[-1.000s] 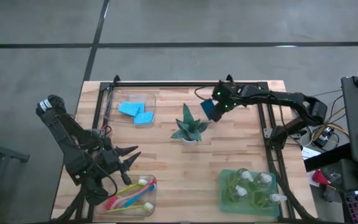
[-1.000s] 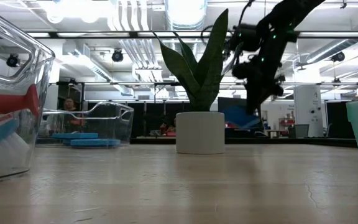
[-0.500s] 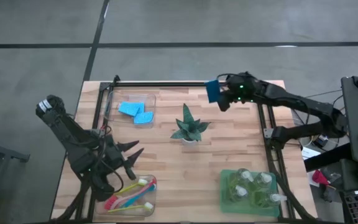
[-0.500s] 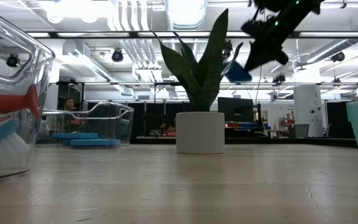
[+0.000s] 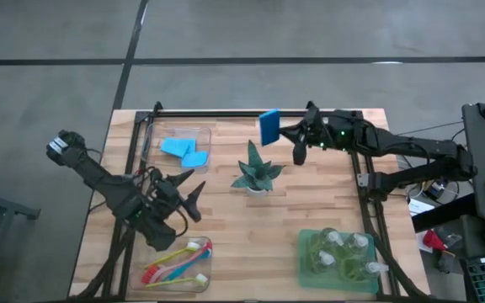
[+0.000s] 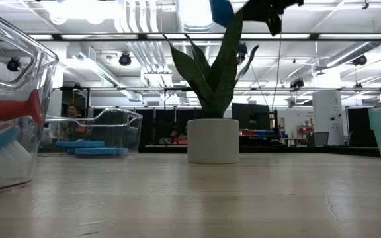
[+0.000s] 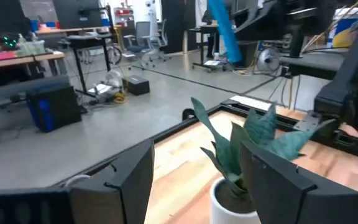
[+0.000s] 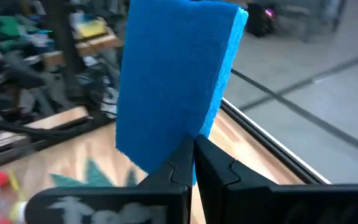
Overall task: Pick & Place Kitchen Sink Supplies
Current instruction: Put the blue sponge into the top transparent bin
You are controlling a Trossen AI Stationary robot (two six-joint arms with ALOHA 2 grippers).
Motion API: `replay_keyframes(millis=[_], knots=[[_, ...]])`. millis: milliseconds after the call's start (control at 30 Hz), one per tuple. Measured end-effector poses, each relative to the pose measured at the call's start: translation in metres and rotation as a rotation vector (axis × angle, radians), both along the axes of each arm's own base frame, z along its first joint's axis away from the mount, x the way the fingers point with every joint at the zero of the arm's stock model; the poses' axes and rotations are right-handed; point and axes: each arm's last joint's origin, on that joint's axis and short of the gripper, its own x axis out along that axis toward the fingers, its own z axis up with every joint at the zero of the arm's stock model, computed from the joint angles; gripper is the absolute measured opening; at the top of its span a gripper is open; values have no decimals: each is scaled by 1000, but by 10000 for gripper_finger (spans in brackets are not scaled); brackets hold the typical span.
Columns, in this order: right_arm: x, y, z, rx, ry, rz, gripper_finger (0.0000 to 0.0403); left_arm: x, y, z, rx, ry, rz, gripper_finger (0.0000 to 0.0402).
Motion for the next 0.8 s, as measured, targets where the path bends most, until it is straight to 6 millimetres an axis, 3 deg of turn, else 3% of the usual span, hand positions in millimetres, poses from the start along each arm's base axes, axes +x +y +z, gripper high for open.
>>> replay_keyframes(millis=[433, 600, 800], knots=[[47, 50, -7, -139, -122, 232, 8, 17, -1, 23, 3, -25, -18, 229], [68, 67, -20, -199, -132, 293, 8, 26, -10, 27, -9, -1, -179, 229], [88, 81, -35, -272, -146, 319, 8, 39, -19, 28, 102, 38, -205, 229]])
